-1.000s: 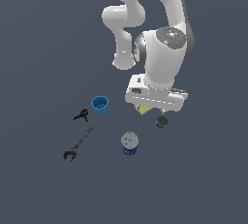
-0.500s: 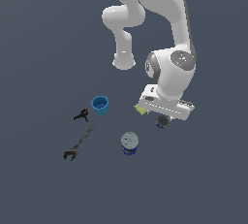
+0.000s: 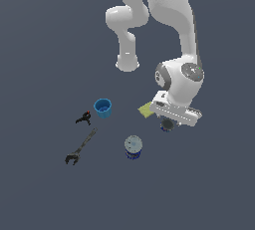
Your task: Pick up a designated object from a clutter of objects.
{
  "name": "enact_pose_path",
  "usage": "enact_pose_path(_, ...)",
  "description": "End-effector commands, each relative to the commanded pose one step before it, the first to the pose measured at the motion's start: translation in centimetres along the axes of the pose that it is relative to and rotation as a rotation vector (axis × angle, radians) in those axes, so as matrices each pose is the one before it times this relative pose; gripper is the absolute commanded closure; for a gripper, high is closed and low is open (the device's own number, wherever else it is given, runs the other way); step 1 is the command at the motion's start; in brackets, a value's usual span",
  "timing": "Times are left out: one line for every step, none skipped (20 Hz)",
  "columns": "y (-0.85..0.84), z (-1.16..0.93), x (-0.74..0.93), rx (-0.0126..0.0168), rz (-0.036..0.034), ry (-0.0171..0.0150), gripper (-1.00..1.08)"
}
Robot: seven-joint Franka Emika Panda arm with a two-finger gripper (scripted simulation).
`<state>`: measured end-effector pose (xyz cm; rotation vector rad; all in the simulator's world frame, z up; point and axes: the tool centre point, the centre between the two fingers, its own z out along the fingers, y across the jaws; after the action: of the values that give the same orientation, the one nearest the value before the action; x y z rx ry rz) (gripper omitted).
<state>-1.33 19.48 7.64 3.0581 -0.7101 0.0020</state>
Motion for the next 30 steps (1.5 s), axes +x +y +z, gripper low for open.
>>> enact_pose_path(-0.321, 0.649, -0.493, 0.00119, 0.01551, -0.00048, -0.92)
enact_pose_path(-0.087, 0.184, -0.153, 0.00018, 0.00382, -0.00037, -0.92)
enact_pose_path(-0.067, 0.15, -0.122, 0.00016, 0.00322, -0.00031, -0.92)
enact_pose_path(-0.052, 0.117, -0.097, 0.00012, 0.00247, -0.00025, -0.92)
enact_pose_path(-0.04, 0.083, -0.073, 0.00008, 0.00168, -0.00017, -0.92)
enact_pose_path(-0.017, 0.05, -0.036, 0.00006, 0.00119, -0.00012, -0.92)
enact_pose_path(-0.02, 0.016, -0.029, 0.0, 0.0, 0.0, -0.92)
enact_pose_path(0.051, -0.07, 0.053, -0.00059, -0.00266, -0.00044, -0.92)
enact_pose_path(0.0, 0.034, -0.002, 0.0, 0.0, 0.0, -0.92)
enact_pose_path(-0.001, 0.101, -0.005, 0.0, 0.0, 0.0, -0.92)
enact_pose_path(-0.001, 0.168, -0.009, 0.0, 0.0, 0.0, -0.92)
enact_pose_path(-0.001, 0.234, -0.012, 0.0, 0.0, 0.0, -0.92)
enact_pose_path(0.017, 0.294, 0.003, 0.00008, 0.00047, 0.00009, -0.92)
enact_pose_path(0.0, 0.365, -0.02, 0.0, 0.0, 0.0, -0.92)
enact_pose_path(0.0, 0.429, -0.024, 0.0, 0.0, 0.0, -0.92)
enact_pose_path(0.025, 0.482, 0.0, 0.00012, 0.00067, 0.00012, -0.92)
enact_pose_path(-0.001, 0.551, -0.03, 0.0, 0.0, 0.0, -0.92)
enact_pose_path(0.014, 0.536, -0.007, 0.00009, 0.00047, 0.00008, -0.92)
enact_pose_path(-0.008, 0.471, -0.02, 0.0, 0.0, 0.0, -0.92)
enact_pose_path(0.005, 0.393, 0.007, 0.00009, 0.00047, 0.00007, -0.92)
enact_pose_path(-0.017, 0.331, -0.005, 0.0, 0.0, 0.0, -0.92)
enact_pose_path(-0.02, 0.263, 0.001, 0.0, 0.0, 0.0, -0.92)
enact_pose_path(0.004, 0.191, 0.034, 0.00012, 0.00067, 0.00009, -0.92)
enact_pose_path(-0.019, 0.138, 0.007, 0.0, 0.0, 0.0, -0.92)
enact_pose_path(-0.014, 0.08, 0.006, 0.0, 0.0, 0.0, -0.92)
enact_pose_path(-0.005, 0.026, 0.002, 0.0, 0.0, 0.0, -0.92)
enact_pose_path(0.0, 0.0, 0.0, 0.0, 0.0, 0.0, 1.08)
enact_pose_path(0.0, 0.0, 0.0, 0.0, 0.0, 0.0, 1.08)
enact_pose_path(0.0, 0.0, 0.0, 0.0, 0.0, 0.0, 1.08)
enact_pose_path(0.0, 0.0, 0.0, 0.0, 0.0, 0.0, 1.08)
